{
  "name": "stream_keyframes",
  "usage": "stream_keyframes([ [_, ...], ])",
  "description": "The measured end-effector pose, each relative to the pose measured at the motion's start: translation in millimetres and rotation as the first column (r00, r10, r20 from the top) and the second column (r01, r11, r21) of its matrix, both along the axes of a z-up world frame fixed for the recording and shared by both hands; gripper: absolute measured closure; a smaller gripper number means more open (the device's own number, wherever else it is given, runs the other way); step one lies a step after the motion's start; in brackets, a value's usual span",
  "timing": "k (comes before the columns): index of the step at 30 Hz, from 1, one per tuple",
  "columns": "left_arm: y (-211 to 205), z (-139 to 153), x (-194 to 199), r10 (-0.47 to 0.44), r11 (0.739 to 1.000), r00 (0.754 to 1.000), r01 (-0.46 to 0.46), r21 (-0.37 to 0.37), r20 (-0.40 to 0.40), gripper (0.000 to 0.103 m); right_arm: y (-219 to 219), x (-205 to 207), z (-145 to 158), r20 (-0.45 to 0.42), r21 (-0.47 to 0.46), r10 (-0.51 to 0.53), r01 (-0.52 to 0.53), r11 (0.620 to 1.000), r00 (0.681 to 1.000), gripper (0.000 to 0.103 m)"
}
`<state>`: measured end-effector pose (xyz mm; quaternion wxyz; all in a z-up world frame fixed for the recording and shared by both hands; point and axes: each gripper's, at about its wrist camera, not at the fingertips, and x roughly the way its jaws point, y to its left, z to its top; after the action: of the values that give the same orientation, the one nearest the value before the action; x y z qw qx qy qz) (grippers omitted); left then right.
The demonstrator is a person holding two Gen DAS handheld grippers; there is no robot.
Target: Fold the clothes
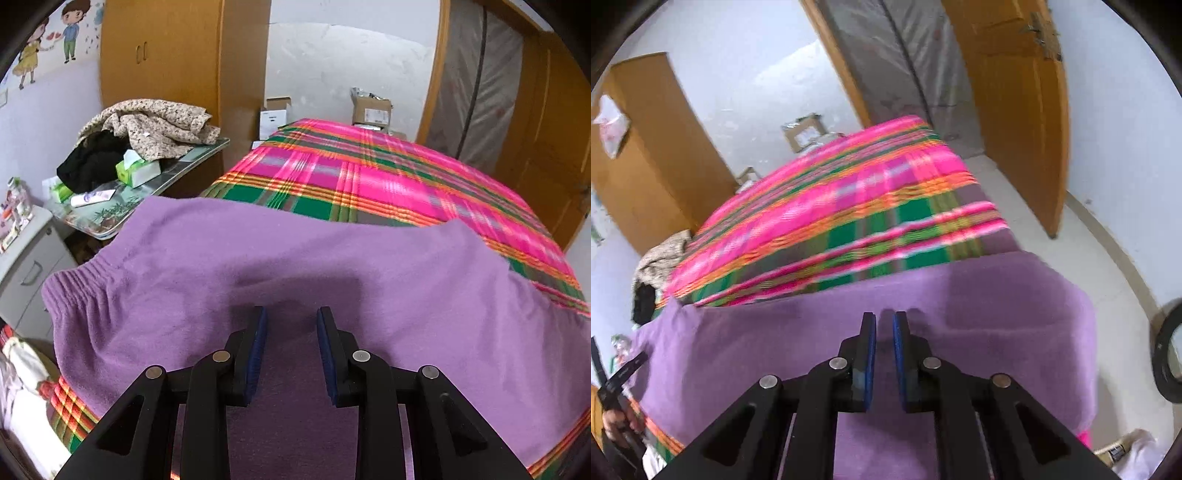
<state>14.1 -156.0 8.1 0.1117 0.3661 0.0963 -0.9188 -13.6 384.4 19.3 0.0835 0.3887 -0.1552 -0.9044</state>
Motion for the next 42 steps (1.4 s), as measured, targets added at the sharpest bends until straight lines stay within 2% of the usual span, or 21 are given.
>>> stream_keyframes([
  [5,-6.7,9.4,3.2,0.028,1.000,0.999,-0.028,-0.012,-0.021,0.074,-36.4,-4.6,7.5,-0.033,-0.023,0.121,-0.122,0.992,0.992,0.092],
  [10,-25.4,10.0,9.0,0.088,0.996,0.996,-0.088,-0.004,-0.016,0.074,-77.5,-7.5,6.4,-0.032,-0.023,0.246,-0.247,0.969,0.969,0.091],
  [16,-59.2,17.8,32.7,0.207,0.978,0.976,-0.206,0.019,-0.067,0.074,-111.1,-8.9,1.7,-0.019,-0.027,0.339,-0.339,0.940,0.941,0.088],
  [19,-76.9,19.3,47.7,0.264,0.964,0.960,-0.260,0.054,-0.088,0.066,-121.9,-10.6,-1.1,-0.012,-0.029,0.361,-0.361,0.932,0.933,0.087],
  [22,-93.2,19.9,61.9,0.314,0.948,0.944,-0.304,0.095,-0.106,0.065,-130.2,-9.8,-2.3,-0.011,-0.028,0.386,-0.386,0.922,0.923,0.087],
  [25,-101.0,16.4,69.9,0.329,0.939,0.939,-0.314,0.139,-0.102,0.065,-134.6,-8.7,-3.3,-0.008,-0.027,0.398,-0.399,0.917,0.917,0.087],
  [32,-109.2,22.2,85.8,0.371,0.924,0.917,-0.347,0.164,-0.149,0.063,-136.1,-6.8,-3.1,0.000,-0.022,0.406,-0.406,0.914,0.914,0.087],
  [35,-117.1,24.0,93.8,0.396,0.912,0.903,-0.366,0.184,-0.166,0.054,-138.7,-5.6,-2.7,-0.002,-0.021,0.411,-0.411,0.911,0.911,0.087],
  [37,-123.0,20.0,96.7,0.406,0.904,0.901,-0.373,0.209,-0.151,0.054,-141.8,-5.2,-3.1,-0.002,-0.020,0.418,-0.418,0.908,0.909,0.087],
  [42,-135.1,-3.0,93.6,0.392,0.880,0.917,-0.349,0.322,-0.076,0.054,-147.6,-3.0,-4.3,0.003,-0.015,0.435,-0.435,0.900,0.900,0.087],
])
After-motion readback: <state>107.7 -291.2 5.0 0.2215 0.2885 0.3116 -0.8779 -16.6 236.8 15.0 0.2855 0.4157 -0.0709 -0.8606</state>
